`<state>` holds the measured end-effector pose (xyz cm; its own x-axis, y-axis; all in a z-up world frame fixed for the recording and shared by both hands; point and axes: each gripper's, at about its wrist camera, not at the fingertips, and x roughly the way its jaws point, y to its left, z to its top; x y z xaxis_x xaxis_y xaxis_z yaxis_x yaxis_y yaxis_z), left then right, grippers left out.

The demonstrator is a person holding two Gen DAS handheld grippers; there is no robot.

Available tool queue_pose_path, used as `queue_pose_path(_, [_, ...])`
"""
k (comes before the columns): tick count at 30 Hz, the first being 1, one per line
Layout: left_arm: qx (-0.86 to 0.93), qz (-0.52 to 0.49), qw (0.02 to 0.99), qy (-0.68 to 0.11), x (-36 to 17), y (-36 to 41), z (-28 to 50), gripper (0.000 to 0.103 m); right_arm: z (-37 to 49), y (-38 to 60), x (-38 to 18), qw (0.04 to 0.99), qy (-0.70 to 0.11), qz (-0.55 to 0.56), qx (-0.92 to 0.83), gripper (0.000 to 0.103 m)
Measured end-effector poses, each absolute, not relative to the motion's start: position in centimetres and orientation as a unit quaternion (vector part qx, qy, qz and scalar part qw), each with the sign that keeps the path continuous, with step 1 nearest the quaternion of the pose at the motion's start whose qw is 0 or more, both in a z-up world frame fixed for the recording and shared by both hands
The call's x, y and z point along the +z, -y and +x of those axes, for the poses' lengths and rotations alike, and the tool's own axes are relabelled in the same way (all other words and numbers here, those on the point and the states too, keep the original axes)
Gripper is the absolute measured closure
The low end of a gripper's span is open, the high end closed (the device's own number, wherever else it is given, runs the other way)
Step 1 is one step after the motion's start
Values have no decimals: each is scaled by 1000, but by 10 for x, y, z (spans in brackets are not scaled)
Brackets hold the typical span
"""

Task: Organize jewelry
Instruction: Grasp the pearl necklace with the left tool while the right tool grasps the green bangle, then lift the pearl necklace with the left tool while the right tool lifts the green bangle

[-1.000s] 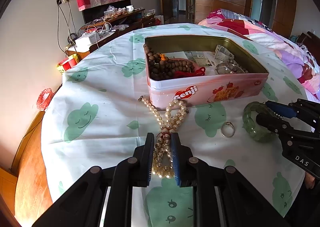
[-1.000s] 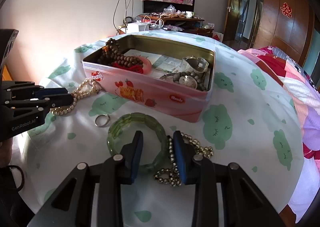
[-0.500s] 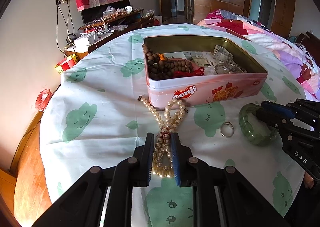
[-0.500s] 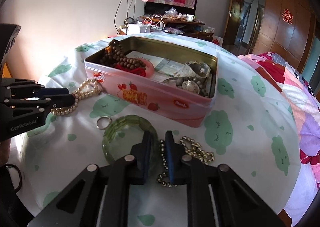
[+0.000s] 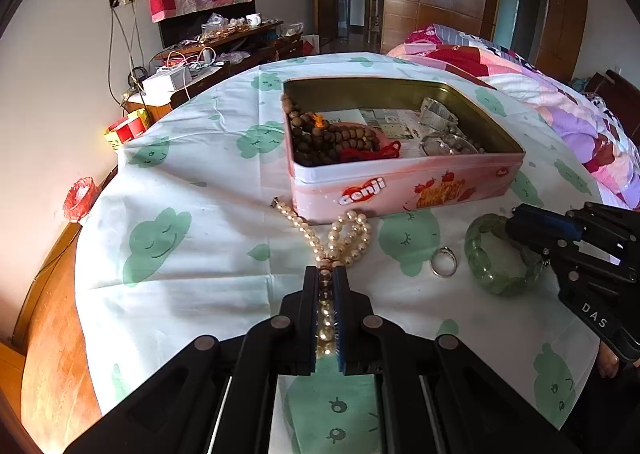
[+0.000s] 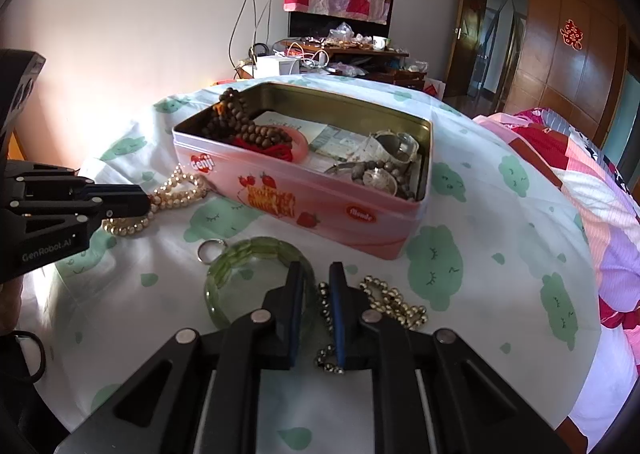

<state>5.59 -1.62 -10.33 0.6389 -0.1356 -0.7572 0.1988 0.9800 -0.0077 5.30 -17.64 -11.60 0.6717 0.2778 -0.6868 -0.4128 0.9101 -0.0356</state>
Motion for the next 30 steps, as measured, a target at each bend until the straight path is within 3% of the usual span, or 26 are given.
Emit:
queue_pose_path(10, [-89, 26, 912, -399, -88, 8, 53, 98, 48, 187, -99, 920, -330, -66, 199, 93])
queue_pose_path(24, [-66, 25, 907, -414, -96, -2, 56, 98, 50, 183, -119, 896, -390, -81, 196, 90])
queue_pose_path(30, [-69, 20, 911, -406, -90, -5, 54, 98, 50, 180, -117, 899, -380, -79, 202, 92])
